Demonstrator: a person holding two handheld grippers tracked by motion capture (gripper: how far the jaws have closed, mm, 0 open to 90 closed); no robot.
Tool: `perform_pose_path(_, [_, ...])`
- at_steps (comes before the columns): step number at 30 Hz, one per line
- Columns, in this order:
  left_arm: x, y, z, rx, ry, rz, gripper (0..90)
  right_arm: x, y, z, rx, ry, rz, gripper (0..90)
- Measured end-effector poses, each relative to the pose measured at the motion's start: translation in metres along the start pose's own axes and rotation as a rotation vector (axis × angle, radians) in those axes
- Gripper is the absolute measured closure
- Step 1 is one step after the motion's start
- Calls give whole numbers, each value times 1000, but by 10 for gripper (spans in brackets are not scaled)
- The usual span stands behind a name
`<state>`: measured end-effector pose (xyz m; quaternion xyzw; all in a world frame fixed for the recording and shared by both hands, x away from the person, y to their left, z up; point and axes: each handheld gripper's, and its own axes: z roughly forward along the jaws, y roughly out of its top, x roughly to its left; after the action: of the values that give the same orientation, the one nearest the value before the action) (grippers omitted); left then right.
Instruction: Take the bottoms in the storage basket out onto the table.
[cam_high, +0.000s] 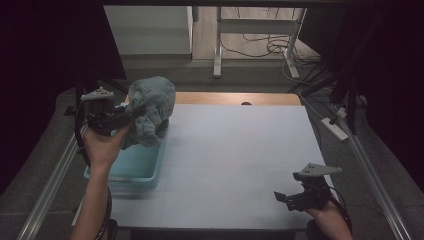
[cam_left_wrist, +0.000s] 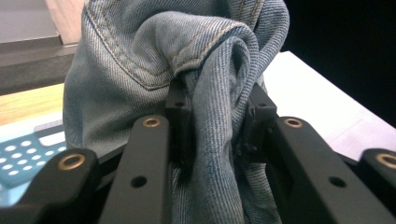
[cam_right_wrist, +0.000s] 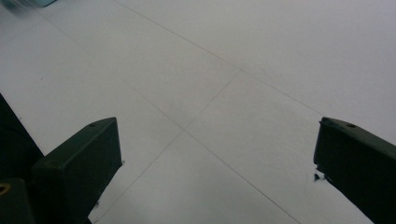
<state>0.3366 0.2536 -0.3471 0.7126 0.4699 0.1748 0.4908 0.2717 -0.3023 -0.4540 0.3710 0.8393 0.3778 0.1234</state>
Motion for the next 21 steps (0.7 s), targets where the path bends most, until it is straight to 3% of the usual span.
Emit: perform_pose_path(21, [-40,13,20,16,-116,84,696,0,0,0,2,2,3,11])
